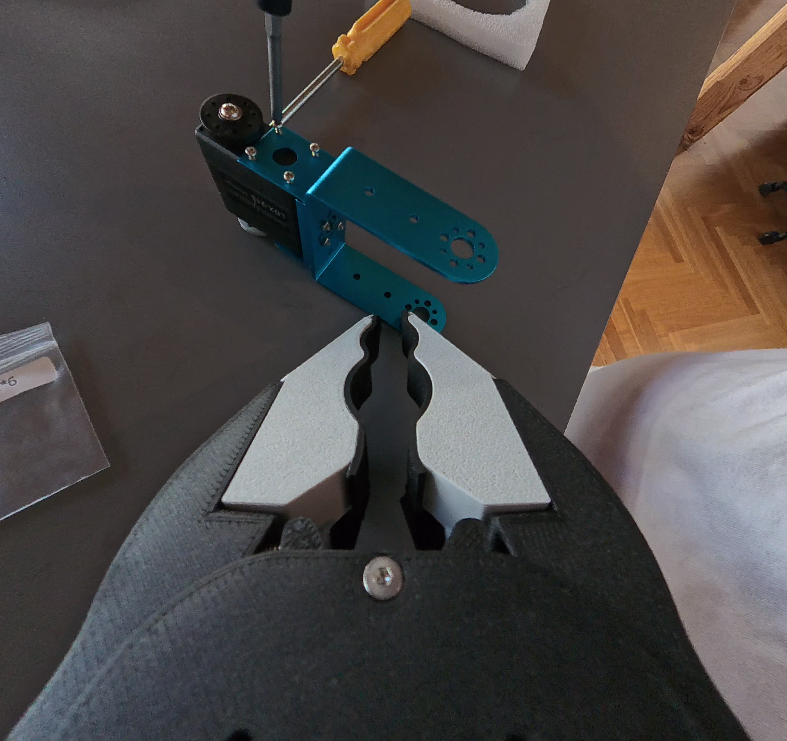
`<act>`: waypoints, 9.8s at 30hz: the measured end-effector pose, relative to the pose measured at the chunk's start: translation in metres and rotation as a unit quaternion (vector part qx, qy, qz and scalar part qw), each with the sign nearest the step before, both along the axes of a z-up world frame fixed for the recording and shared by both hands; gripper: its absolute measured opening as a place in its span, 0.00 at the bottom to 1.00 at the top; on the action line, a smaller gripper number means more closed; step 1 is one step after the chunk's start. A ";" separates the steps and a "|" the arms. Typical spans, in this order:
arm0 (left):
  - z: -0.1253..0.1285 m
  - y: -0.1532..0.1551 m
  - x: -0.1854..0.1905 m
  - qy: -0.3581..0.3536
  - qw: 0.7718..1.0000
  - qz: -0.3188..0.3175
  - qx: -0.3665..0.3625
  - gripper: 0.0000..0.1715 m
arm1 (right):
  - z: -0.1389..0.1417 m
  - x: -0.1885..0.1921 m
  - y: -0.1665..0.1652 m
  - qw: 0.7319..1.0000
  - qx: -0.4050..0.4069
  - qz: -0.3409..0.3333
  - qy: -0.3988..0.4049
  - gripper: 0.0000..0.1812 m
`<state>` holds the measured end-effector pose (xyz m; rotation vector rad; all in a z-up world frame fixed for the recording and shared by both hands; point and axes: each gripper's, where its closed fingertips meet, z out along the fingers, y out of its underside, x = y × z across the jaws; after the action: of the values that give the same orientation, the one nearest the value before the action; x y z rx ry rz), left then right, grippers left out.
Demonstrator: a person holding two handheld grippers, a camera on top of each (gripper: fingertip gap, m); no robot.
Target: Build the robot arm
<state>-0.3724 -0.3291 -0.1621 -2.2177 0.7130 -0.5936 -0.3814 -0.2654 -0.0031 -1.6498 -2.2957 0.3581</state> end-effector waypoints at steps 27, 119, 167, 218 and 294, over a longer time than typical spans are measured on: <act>0.057 0.032 -0.037 0.039 0.979 -0.139 0.144 0.40 | 0.002 -0.004 -0.001 0.997 0.004 -0.067 0.041 0.10; 0.012 0.035 0.009 0.012 0.961 -0.258 0.099 0.14 | 0.002 -0.007 -0.029 0.998 -0.004 -0.057 0.039 0.11; 0.005 0.044 0.002 0.137 0.964 0.202 0.100 0.13 | 0.003 0.006 -0.032 0.995 0.021 -0.056 0.082 0.10; 0.003 0.017 -0.047 0.069 0.980 0.179 0.052 0.13 | -0.049 0.117 0.014 0.799 -0.362 -0.326 0.353 0.10; -0.003 0.012 -0.112 0.110 0.909 0.401 0.031 0.40 | -0.105 0.046 0.020 0.938 -0.171 -0.017 0.301 0.11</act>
<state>-0.4845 -0.3174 -0.1651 -2.2786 -0.1184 0.0972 -0.3358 -0.2453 -0.1078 -1.4431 -1.8029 1.1339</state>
